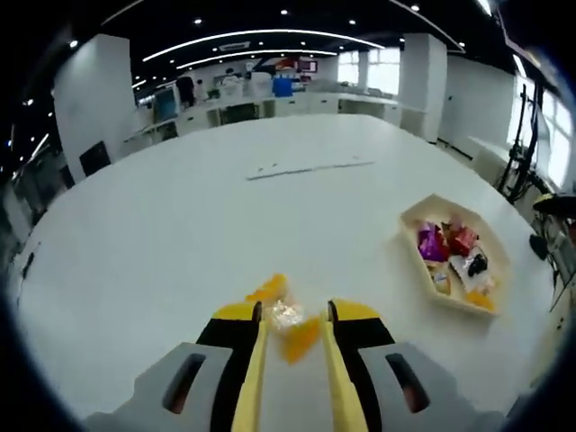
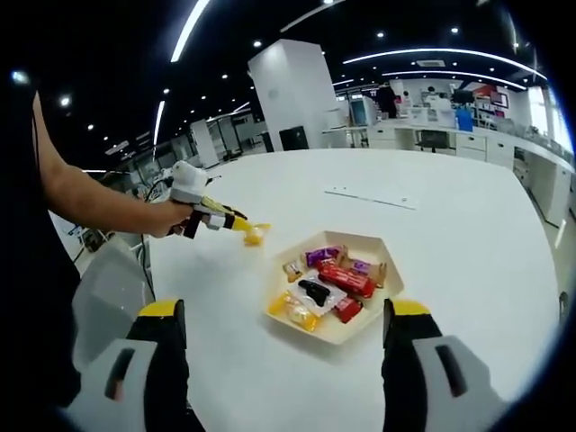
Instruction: Place the target food into the container with the food tongs after gripping and lifting it, then release it inside without dropping or visibly crushing the food.
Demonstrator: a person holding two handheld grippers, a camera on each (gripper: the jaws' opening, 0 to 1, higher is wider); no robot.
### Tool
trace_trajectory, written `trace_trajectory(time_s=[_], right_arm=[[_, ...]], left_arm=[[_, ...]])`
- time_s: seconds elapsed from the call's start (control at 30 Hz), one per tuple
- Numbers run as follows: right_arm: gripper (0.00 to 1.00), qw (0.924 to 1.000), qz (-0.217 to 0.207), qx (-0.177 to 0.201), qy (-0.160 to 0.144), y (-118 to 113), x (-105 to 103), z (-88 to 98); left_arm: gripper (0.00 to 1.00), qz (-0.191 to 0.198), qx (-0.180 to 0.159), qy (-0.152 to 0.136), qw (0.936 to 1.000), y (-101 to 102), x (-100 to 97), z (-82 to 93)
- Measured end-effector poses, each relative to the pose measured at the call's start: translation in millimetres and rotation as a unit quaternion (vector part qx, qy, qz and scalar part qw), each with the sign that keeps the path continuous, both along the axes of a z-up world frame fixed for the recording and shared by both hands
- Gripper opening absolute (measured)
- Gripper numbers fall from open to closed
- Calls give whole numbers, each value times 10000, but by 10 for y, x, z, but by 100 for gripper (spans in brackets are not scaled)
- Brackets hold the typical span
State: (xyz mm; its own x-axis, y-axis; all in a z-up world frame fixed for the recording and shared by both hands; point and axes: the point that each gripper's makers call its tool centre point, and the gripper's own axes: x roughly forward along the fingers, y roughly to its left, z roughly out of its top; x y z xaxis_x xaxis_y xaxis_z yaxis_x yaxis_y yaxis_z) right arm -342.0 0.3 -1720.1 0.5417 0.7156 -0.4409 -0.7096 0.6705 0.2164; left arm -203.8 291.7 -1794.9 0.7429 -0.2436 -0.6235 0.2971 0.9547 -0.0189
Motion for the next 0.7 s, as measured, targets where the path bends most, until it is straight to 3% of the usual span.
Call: trace_trajectory(time_s=[0.33, 0.53, 0.7], right_arm=[[90, 10000, -13, 2, 4, -29, -14, -7], [91, 10000, -62, 20, -4, -66, 2, 10], [92, 10000, -82, 8, 2, -76, 11, -4]], left_arm=[[26, 168, 26, 94, 9998, -79, 78, -130], [25, -403, 179, 38, 9990, -211, 54, -131], [26, -333, 290, 8, 9990, -116, 93, -98]])
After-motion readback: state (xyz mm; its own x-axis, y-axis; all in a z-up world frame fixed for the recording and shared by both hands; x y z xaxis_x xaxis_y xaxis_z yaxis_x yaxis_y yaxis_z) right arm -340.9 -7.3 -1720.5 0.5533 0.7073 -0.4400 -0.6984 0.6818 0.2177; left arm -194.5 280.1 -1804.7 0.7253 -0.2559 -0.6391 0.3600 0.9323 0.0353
